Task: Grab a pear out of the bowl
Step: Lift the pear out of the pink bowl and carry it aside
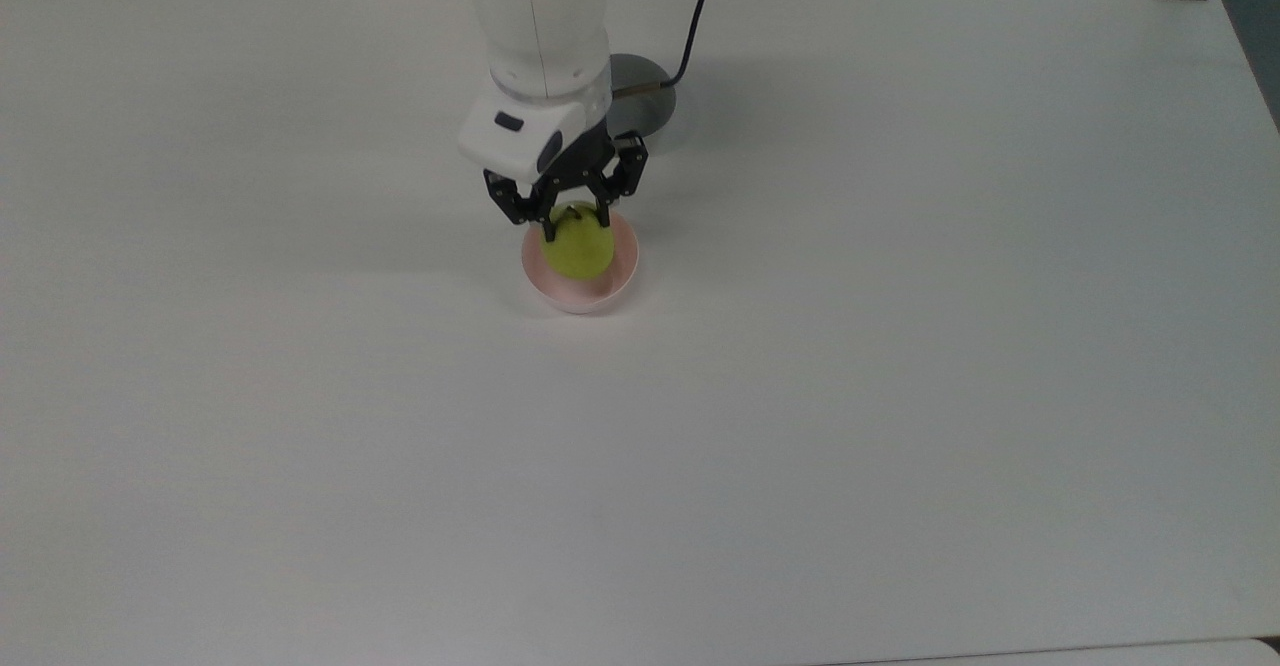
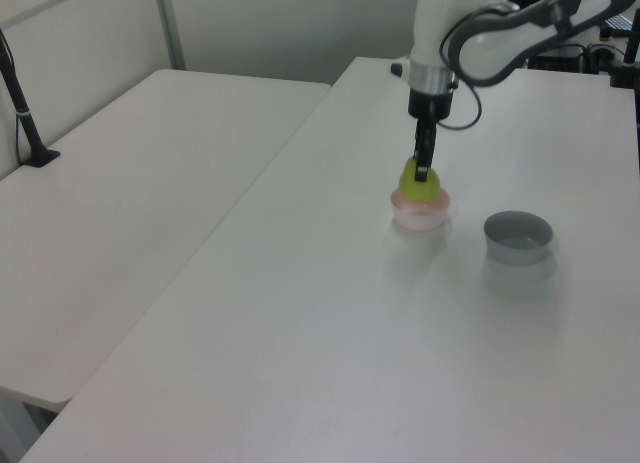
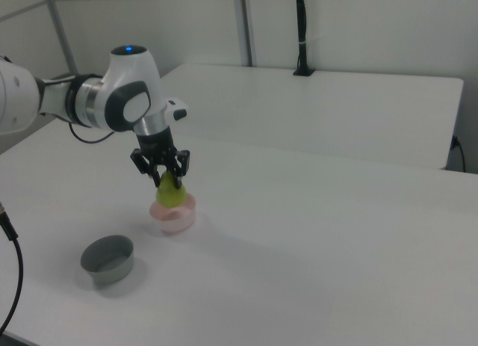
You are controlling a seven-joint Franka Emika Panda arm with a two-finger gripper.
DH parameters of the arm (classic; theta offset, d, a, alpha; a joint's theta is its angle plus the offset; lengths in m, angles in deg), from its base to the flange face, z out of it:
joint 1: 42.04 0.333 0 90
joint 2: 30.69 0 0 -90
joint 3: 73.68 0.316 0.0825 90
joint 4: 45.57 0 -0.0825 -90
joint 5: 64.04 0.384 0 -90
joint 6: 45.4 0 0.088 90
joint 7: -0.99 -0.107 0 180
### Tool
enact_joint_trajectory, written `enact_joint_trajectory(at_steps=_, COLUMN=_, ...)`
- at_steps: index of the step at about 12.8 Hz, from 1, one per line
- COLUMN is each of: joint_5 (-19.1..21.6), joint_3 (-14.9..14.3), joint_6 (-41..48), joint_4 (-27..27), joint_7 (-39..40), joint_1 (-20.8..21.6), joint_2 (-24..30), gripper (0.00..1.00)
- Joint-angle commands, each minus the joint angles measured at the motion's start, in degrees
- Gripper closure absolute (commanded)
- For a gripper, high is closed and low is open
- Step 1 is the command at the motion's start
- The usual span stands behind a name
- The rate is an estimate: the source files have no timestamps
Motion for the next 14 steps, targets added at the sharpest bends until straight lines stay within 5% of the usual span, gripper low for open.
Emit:
enact_joint_trajectory(at_steps=1, joint_5=-0.7, joint_3=-0.1, joint_6=8.7, joint_4=3.8, joint_7=-1.1, joint_1=-0.6, joint_2=4.1, gripper=1.0)
enact_joint_trajectory(at_steps=6, joint_5=-0.7, joint_3=-1.0, joint_6=25.0, joint_4=14.6, joint_7=-0.9, joint_1=-3.3, joint_2=4.8, gripper=1.0)
enact_joint_trajectory(at_steps=9, joint_5=-1.2, joint_3=-2.8, joint_6=25.7, joint_4=16.8, joint_7=1.5, joint_1=-5.4, joint_2=4.8, gripper=1.0)
enact_joint_trajectory(at_steps=14, joint_5=-0.8, joint_3=-7.3, joint_6=25.1, joint_4=17.2, joint_7=17.1, joint_1=-9.9, joint_2=5.2, gripper=1.0)
